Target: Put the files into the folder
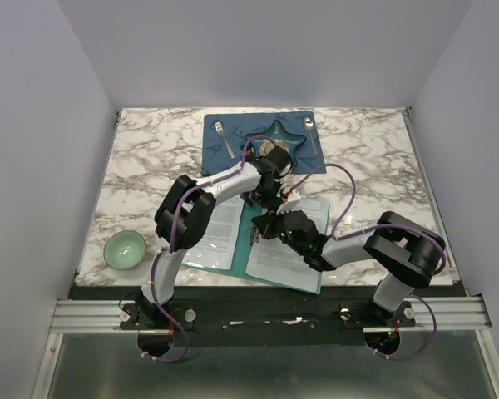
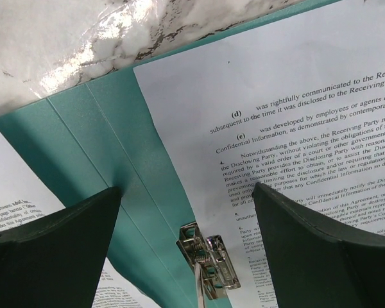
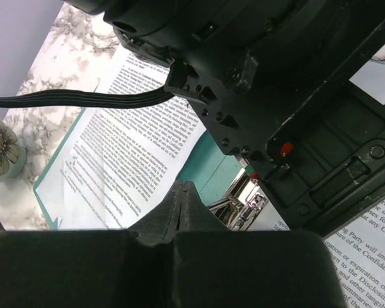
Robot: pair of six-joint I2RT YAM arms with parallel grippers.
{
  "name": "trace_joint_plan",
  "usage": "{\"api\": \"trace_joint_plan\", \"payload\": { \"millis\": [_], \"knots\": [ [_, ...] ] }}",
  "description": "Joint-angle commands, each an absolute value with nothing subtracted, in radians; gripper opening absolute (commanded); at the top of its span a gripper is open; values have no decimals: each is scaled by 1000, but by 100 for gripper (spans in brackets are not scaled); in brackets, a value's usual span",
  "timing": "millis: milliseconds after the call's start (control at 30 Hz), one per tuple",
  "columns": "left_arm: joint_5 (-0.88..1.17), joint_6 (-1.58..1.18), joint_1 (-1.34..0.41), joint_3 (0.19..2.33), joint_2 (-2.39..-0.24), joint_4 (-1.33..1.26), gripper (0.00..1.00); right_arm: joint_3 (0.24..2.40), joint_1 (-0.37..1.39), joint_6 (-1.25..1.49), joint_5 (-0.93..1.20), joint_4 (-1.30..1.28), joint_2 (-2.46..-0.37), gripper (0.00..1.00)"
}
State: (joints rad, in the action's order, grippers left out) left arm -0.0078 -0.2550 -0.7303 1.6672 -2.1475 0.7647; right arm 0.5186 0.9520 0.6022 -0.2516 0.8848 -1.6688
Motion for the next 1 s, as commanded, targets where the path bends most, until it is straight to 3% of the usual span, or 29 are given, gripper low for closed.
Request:
{"api": "trace_joint_plan", "payload": {
  "millis": [0, 967],
  "knots": [
    [-35, -255, -727, 1635, -2171, 788, 99, 538, 963, 617, -310, 982, -1701, 1],
    [-35, -232, -727, 1620, -2177, 778, 99, 583, 1003, 632, -210, 962, -1796, 1]
  ]
}}
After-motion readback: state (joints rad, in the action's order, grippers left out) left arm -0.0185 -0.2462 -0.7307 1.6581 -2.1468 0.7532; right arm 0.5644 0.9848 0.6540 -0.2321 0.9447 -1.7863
